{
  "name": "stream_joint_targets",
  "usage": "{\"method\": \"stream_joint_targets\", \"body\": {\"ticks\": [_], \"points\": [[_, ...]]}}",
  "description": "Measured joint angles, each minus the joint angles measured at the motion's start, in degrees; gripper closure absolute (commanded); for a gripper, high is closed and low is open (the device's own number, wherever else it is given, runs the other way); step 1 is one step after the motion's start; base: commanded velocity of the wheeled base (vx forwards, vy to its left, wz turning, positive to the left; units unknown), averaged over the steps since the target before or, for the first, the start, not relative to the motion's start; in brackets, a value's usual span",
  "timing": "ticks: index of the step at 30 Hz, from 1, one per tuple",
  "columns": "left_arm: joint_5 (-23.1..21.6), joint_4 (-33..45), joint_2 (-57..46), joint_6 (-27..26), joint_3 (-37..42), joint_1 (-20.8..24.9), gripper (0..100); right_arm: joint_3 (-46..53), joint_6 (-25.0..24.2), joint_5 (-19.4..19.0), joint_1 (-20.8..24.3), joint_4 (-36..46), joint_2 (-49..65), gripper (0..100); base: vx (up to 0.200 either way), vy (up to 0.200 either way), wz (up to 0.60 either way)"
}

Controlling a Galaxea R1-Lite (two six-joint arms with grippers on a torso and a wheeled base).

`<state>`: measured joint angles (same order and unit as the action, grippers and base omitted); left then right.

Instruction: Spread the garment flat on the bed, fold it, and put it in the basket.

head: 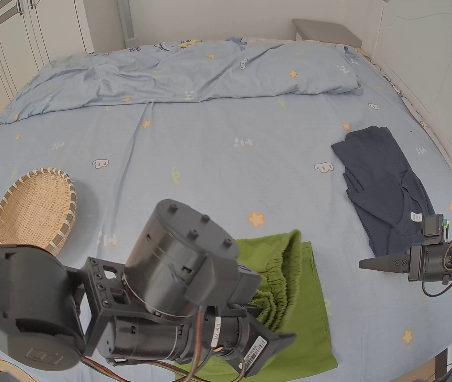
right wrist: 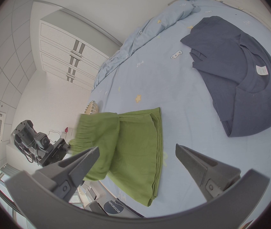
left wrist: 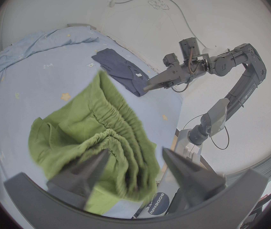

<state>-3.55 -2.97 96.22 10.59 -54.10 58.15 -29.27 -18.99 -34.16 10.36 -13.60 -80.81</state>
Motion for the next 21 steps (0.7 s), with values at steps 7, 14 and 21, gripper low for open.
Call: {"method": "stream_joint_targets", "body": {"ticks": [7,14,21], "points": [[-0.17,-4.66,0.88,4.01,0.11,2.84,0,0.00,0.00,0.00,0.00,0.00,0.00,0,0.000,0.000,0.00],[-0.33,-14.15,1.71,16.23,0.30,3.47,0,-0.02,0.00,0.00,0.44,0.01,0.00,0,0.000,0.000,0.00],[-3.51,-15.63,1.29,20.85,2.04,-7.19,0,-0.39,0.00,0.06,3.78,0.11,0.05,0,0.000,0.000,0.00]]}}
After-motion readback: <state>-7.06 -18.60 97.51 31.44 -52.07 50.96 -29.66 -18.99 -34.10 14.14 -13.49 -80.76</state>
